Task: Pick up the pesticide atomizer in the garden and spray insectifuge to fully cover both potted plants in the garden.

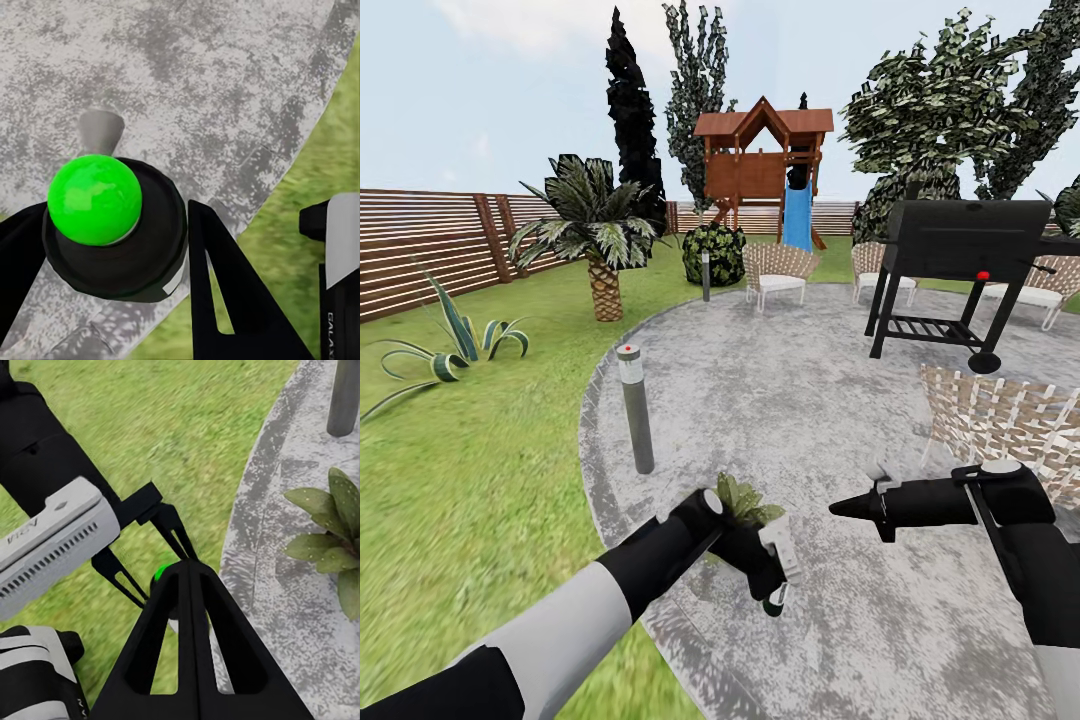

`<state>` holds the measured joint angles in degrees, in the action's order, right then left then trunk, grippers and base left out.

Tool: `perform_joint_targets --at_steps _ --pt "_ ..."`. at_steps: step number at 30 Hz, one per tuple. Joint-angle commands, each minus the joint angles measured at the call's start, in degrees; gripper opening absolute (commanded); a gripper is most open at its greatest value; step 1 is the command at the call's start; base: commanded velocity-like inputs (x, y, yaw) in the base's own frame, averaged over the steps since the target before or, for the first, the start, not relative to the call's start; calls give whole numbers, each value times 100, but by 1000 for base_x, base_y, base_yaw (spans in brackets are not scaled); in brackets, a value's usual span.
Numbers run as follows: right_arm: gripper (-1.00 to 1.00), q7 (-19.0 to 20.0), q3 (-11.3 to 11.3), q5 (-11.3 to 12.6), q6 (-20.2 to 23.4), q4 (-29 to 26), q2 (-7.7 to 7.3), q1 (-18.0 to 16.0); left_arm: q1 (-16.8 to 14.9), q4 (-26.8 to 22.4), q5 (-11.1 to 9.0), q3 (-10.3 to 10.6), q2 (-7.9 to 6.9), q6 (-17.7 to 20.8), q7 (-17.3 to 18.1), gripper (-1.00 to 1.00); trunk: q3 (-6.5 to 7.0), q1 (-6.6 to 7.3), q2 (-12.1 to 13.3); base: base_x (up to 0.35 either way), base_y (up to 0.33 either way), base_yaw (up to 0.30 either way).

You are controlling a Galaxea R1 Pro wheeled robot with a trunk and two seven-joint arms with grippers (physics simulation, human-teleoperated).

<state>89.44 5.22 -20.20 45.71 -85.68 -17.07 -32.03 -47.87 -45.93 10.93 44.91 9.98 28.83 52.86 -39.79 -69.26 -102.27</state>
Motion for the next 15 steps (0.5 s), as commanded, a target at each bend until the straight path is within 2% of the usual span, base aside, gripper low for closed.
perform_joint_targets --at_steps 1,15 --pt "-100 56 5 -54 61 -5 2 -5 -3 -10 32 4 1 35 31 -100 -6 1 -3 0 0 0" --pt "-100 56 5 -54 61 -2 2 -5 -3 -384 23 18 1 43 40 -100 -6 1 -3 0 0 0"
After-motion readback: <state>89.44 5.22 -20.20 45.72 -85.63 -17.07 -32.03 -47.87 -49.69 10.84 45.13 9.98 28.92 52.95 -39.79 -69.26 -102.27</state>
